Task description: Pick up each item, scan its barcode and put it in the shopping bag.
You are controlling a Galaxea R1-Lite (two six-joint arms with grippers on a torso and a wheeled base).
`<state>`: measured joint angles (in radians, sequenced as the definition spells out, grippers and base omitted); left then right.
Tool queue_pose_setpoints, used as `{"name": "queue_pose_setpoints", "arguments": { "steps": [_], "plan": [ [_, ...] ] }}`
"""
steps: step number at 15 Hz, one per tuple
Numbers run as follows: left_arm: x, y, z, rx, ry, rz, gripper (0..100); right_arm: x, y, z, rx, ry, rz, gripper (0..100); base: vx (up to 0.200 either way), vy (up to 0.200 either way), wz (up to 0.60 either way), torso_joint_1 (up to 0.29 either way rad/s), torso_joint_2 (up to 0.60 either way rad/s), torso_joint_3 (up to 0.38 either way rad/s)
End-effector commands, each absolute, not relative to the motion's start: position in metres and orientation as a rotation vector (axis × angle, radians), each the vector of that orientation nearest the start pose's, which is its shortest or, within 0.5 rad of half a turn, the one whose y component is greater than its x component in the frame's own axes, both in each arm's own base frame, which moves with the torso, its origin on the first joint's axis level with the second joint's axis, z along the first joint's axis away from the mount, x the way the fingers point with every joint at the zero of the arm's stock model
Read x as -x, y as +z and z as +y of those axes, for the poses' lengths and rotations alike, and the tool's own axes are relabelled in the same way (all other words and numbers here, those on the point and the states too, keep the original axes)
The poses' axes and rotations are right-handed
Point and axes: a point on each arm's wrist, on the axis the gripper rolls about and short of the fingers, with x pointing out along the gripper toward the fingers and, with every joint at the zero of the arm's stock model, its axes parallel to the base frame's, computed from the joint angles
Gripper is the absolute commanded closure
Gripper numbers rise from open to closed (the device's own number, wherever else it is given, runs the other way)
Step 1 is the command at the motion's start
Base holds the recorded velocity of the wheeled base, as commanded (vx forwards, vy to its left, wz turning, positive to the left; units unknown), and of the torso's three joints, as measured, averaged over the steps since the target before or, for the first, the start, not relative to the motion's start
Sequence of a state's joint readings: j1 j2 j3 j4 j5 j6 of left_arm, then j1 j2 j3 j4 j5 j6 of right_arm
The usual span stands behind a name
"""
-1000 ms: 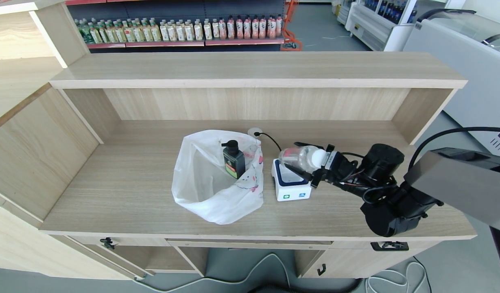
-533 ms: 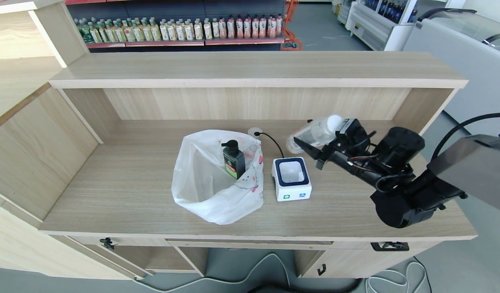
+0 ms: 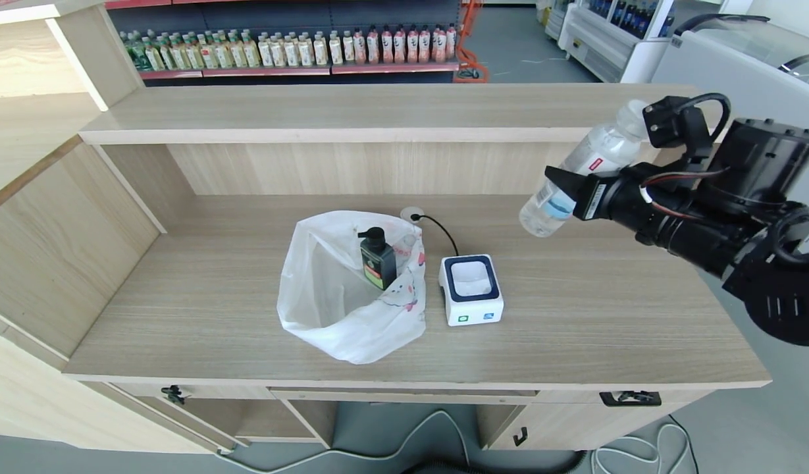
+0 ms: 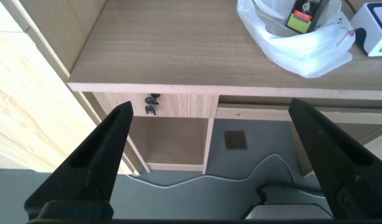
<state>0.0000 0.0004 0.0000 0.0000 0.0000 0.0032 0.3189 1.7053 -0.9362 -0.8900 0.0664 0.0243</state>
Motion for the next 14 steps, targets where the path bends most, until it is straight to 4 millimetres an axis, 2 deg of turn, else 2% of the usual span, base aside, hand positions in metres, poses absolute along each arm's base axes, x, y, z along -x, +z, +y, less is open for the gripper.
{"name": "queue_pose_setpoints", "arguments": {
  "steps": [1, 4, 7, 13, 14],
  "plan": [
    [0.023, 0.075, 0.000, -0.003, 0.000, 0.000, 0, -0.278, 0.268, 0.096, -0.080, 0.390, -0.155, 100, 0.000, 0.200, 0.00, -0.012, 0.00, 0.002],
    [0.023, 0.075, 0.000, -0.003, 0.000, 0.000, 0, -0.277, 0.261, 0.107, -0.130, 0.431, -0.063, 100, 0.000, 0.200, 0.00, 0.011, 0.01, 0.001],
    [0.023, 0.075, 0.000, -0.006, 0.000, 0.000, 0, -0.285, 0.242, 0.131, -0.124, 0.492, 0.002, 100, 0.000, 0.200, 0.00, -0.002, 0.00, 0.004],
    [0.023, 0.075, 0.000, -0.002, 0.000, 0.000, 0, -0.294, 0.205, 0.195, -0.110, 0.646, 0.070, 100, 0.000, 0.000, 0.00, 0.000, 0.00, 0.000],
    [0.023, 0.075, 0.000, -0.002, 0.000, 0.000, 0, -0.297, 0.202, 0.200, -0.116, 0.661, 0.055, 100, 0.000, 0.000, 0.60, 0.002, 0.01, -0.002]
  ]
}}
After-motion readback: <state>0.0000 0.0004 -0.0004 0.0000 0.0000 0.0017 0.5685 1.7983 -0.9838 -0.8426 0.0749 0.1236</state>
